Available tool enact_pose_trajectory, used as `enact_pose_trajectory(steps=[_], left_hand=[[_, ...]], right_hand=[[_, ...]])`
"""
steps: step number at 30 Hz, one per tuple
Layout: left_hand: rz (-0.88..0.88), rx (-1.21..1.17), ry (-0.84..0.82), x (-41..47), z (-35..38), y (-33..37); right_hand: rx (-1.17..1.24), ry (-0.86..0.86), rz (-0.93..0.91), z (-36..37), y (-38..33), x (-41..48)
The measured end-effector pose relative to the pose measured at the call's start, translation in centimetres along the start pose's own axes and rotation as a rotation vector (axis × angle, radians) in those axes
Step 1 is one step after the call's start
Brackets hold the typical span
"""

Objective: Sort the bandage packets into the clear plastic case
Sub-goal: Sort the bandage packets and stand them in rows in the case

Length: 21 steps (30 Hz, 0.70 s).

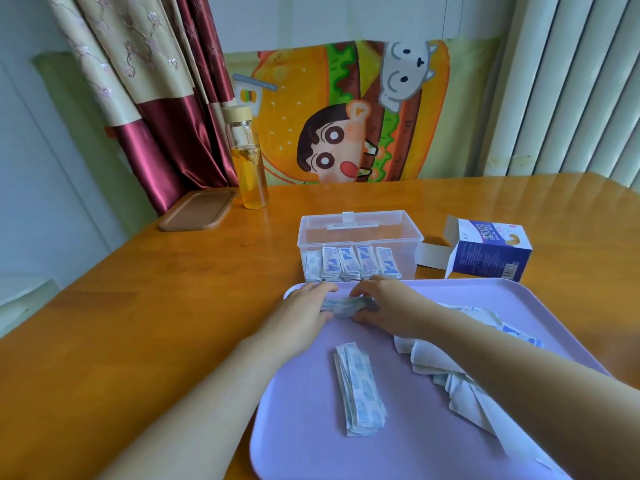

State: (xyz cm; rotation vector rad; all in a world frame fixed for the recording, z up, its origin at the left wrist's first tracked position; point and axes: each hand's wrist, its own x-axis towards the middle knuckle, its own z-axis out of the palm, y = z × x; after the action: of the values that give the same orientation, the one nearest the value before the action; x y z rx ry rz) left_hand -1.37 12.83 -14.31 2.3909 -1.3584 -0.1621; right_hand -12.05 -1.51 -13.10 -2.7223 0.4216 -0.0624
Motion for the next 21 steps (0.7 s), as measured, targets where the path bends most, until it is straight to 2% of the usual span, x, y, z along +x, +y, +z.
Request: enact_pose_trajectory(steps=[4, 13, 17, 21], left_hand=[[0.020, -0.041, 0.076, 0.5, 0.4, 0.5], [0.046, 0.058, -0.013, 0.5, 1.2, 0.5], [0.056, 0.218, -0.041, 0.5, 1.8, 1.0], [0.066, 0.373, 0.000, 0.2, 1.6, 1.2]], right_hand=[[0.057, 0.015, 0.008, -0.3, -0.5, 0.5], [0.077, 0.013, 0.020, -0.7, -0.2, 0.2], [0.084, 0.019, 0.004, -0.4, -0.8, 0.3], [0.111, 0.092, -0.037, -0.4, -0.8, 0.2]])
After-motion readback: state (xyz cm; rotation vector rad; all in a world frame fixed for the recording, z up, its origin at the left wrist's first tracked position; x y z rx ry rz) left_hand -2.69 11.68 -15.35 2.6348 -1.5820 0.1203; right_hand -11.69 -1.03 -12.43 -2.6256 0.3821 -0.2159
